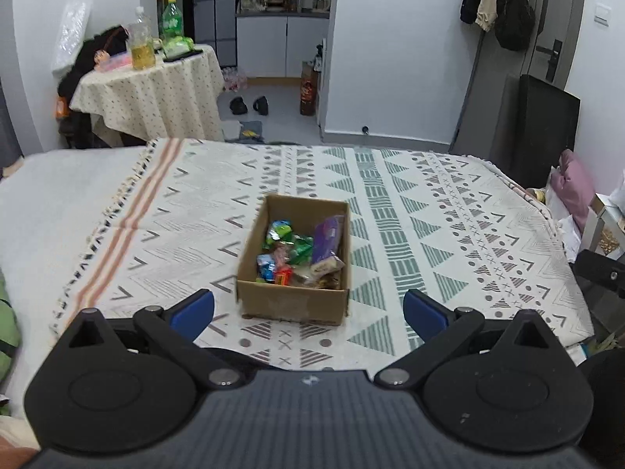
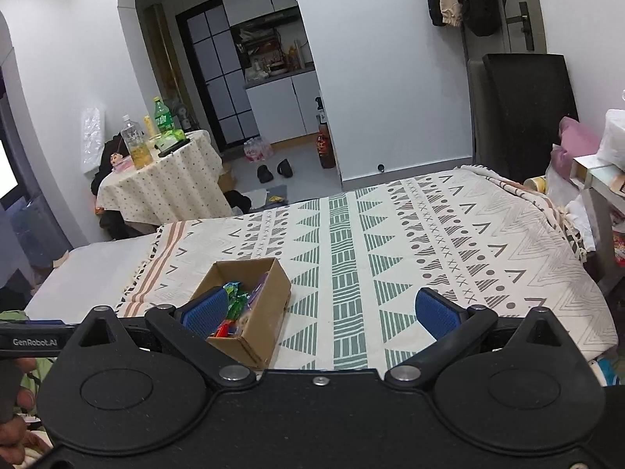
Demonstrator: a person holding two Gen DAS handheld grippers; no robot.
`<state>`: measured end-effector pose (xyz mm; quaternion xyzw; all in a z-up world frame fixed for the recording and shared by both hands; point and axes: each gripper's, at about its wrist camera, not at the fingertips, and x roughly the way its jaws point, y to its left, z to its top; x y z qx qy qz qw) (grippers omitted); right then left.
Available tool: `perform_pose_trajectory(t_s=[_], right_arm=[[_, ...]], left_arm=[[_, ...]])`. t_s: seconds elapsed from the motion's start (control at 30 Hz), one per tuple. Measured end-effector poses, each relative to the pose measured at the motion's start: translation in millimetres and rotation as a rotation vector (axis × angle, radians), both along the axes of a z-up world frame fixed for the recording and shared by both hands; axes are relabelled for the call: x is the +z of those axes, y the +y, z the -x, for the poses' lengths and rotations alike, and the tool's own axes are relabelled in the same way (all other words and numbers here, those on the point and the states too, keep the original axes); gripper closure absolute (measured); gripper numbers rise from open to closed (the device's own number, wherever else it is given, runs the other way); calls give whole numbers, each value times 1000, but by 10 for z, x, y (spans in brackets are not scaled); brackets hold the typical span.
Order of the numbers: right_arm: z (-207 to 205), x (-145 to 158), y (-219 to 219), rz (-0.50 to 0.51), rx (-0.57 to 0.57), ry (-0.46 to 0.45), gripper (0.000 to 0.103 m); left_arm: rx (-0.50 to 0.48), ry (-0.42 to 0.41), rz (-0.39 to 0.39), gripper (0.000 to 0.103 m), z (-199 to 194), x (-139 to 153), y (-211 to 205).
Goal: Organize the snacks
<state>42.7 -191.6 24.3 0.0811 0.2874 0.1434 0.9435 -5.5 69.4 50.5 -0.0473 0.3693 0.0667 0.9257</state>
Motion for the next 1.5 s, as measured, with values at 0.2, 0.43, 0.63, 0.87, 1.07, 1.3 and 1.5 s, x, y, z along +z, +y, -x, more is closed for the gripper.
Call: perform_pose_trajectory(t_s=[0.2,0.43,0.63,0.87,1.07,1.3,1.5], right_arm=[[140,3,-2,17,-8,-4,0],[289,24,-6,27,-1,-7,0],[348,50,44,54,15,-14,0],[343,56,61,57,26,-11,0],[356,37,70,59,33,-4,0],[372,42,77,58,42,-6,0],[358,55,60,52,34,-6,0]], left_arm=[[-7,-28,1,0,214,45,46],[-18,-50,8,0,408,69,63],[-33,-56,5,0,457,110,58],[-50,-64,-1,0,444,146,10],[-55,-53,4,0,435,120,-5],[-56,-57,5,0,431,130,-11],[-65,-57,8,0,431,143,-34]])
